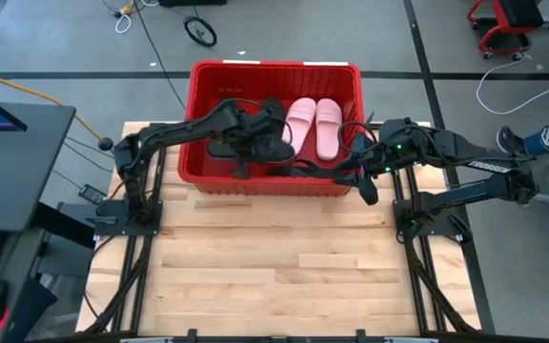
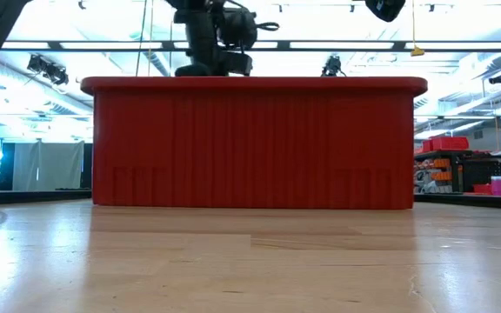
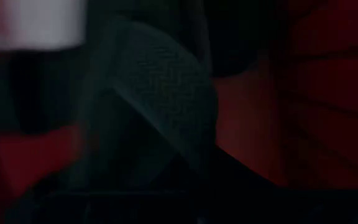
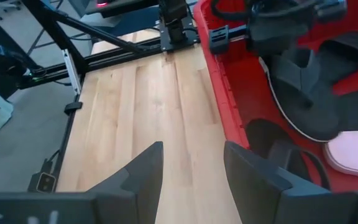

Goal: Pick and place slides into bin
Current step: Put the black slipper into the red bin, then return to Home Position

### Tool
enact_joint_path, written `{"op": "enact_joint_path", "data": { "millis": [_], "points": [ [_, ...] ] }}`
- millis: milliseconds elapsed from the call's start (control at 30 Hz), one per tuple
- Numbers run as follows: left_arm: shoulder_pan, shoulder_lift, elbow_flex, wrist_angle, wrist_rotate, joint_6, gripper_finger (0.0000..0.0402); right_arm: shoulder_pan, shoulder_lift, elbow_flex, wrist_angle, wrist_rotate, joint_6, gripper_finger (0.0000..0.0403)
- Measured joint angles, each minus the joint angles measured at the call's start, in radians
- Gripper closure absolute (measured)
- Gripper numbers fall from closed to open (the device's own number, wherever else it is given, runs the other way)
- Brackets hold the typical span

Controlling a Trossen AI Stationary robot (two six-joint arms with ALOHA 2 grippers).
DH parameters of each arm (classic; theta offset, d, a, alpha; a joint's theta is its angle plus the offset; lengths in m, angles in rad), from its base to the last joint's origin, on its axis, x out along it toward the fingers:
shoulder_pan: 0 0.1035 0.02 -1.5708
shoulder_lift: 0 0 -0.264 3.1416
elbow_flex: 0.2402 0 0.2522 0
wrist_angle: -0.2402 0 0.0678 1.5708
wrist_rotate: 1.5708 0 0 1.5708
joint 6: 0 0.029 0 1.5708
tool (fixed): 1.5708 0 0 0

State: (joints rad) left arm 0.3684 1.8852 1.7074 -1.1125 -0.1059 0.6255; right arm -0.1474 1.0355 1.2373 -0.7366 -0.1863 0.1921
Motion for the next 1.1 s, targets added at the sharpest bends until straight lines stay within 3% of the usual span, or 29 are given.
{"op": "enact_joint_path", "data": {
  "millis": [133,400,900,1100],
  "points": [
    [0.006,-0.002,-0.068,0.026,-0.003,-0.093,0.0361,0.000,0.000,0.000,0.000,0.002,0.000,0.0227],
    [0.027,0.007,-0.059,0.052,-0.017,-0.253,0.0287,0.000,0.000,0.000,0.000,0.003,0.018,0.0227],
    [0.008,0.000,-0.054,0.058,-0.019,-0.253,0.0158,0.000,0.000,0.000,-0.004,0.003,0.024,0.0227],
    [-0.018,-0.007,0.152,-0.120,-0.121,-0.275,0.0151,0.000,-0.006,0.000,-0.003,0.006,0.018,0.0227]
  ]
}}
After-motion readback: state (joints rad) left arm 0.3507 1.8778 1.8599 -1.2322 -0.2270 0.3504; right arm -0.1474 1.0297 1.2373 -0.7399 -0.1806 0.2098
